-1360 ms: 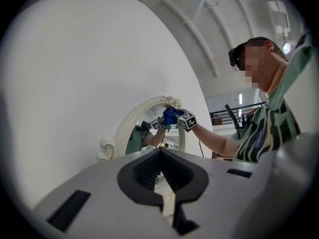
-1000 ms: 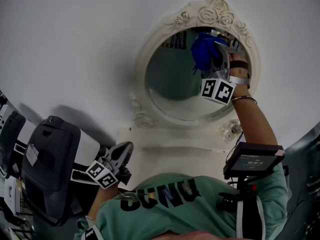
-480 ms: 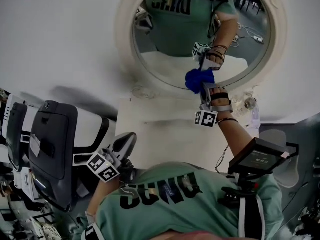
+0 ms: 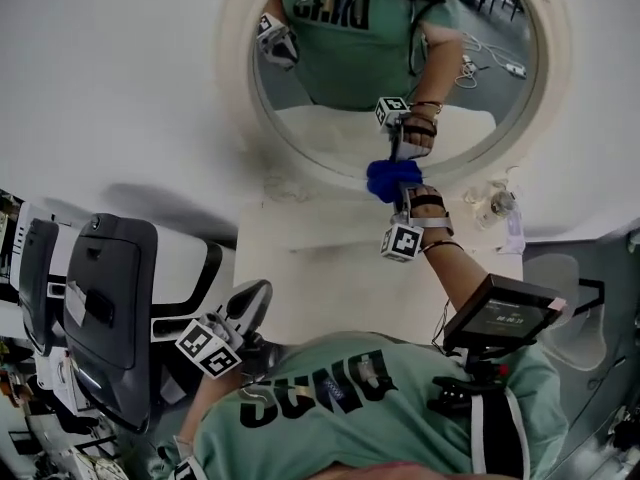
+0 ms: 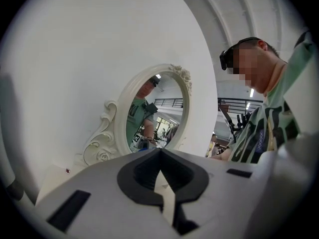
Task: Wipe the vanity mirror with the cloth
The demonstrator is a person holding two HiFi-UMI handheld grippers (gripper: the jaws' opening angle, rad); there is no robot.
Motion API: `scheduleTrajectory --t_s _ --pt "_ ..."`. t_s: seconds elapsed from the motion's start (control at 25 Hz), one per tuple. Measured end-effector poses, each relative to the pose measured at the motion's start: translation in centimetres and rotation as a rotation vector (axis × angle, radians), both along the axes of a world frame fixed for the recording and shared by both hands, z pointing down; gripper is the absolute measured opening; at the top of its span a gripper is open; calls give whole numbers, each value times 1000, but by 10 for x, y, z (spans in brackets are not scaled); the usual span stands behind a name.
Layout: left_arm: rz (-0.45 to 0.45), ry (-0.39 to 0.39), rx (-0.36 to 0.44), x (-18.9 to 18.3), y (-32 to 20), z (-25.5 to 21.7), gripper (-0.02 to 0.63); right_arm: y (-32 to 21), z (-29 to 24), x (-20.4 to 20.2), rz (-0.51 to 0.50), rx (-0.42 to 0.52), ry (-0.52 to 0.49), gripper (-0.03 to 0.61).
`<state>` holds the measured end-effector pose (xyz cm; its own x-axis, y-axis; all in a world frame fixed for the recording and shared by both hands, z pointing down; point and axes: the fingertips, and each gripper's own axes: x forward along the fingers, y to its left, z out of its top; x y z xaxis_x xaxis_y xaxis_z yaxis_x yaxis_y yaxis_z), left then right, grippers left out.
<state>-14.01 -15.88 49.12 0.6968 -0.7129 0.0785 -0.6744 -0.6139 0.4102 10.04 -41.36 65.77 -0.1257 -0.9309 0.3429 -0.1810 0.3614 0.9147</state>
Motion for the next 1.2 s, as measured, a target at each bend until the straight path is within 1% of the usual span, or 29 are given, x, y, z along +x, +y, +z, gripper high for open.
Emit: scheduleTrajectory --t_s 0.16,0.2,0.24,0.28,0.32,0.44,0.56,0.64,0.68,0.8,0.92,1.04,1.2 --pt "7 23 63 1 8 -23 9 15 -3 -5 -32 -108 27 46" --pt "9 27 76 0 12 -29 9 24 -17 -11 -56 -101 15 46" --pt "11 32 92 0 14 -34 9 30 -40 -16 -85 -67 -4 46" --pt "13 39 114 0 13 -40 9 32 -74 -19 -111 -8 -27 46" --pt "17 49 142 1 8 -46 9 30 -118 -20 -131 70 -50 46" --pt "30 77 217 4 -2 -65 9 25 -269 -9 -151 336 -113 46" --pt "42 93 263 6 -4 -77 9 31 -406 12 -119 563 -140 46" --pt "42 102 283 6 -5 -82 9 31 -471 23 -82 676 -121 46" --pt "39 106 287 4 -4 -83 9 30 -494 27 -62 714 -108 47" --pt "27 110 283 -1 -3 -81 9 20 -528 35 -6 766 -74 47" --pt "7 121 271 -8 -4 -77 9 8 -535 37 30 778 -61 48" --pt "-8 122 263 -13 -4 -75 9 6 -537 37 43 797 -68 47" --pt "-8 112 258 -15 -5 -75 9 6 -538 37 31 800 -88 46"
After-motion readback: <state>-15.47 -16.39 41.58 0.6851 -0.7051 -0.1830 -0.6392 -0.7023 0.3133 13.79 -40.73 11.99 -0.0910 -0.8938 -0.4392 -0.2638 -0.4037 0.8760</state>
